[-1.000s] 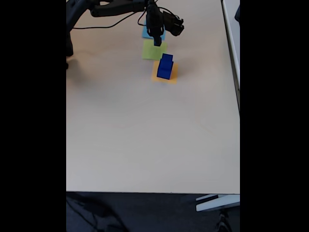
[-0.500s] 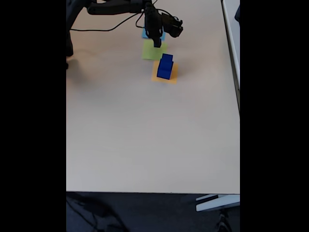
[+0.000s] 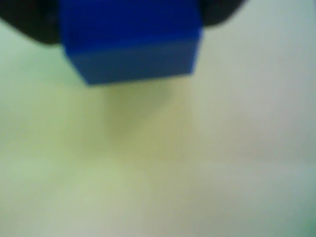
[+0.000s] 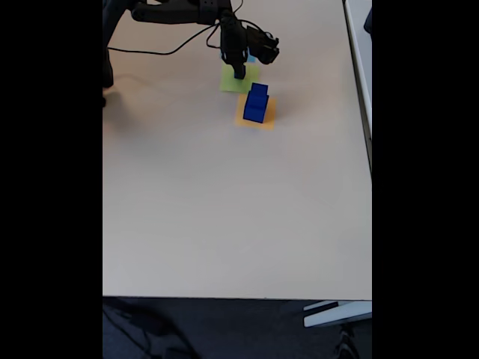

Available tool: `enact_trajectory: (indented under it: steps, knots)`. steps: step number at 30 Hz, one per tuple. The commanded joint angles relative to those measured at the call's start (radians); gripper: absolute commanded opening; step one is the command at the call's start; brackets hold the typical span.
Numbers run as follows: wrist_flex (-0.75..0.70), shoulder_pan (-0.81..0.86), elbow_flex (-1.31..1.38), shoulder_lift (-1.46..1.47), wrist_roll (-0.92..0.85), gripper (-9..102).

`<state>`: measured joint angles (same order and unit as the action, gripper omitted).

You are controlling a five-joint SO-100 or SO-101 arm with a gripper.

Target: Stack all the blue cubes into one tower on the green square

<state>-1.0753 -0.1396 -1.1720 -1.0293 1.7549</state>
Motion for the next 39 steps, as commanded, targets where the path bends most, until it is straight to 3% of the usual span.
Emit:
enact_trajectory:
  steps: [1,16,34,39]
  knots:
    - [0.017,0.0,0.006,-0.106,0.006,0]
    - [0.028,-0.002,0.0,-0.1,0.005,5]
    - [0.038,-0.014,0.023,-0.097,0.0,23]
    - [-0.123,-0.021,0.298,0.008,-0.023,26]
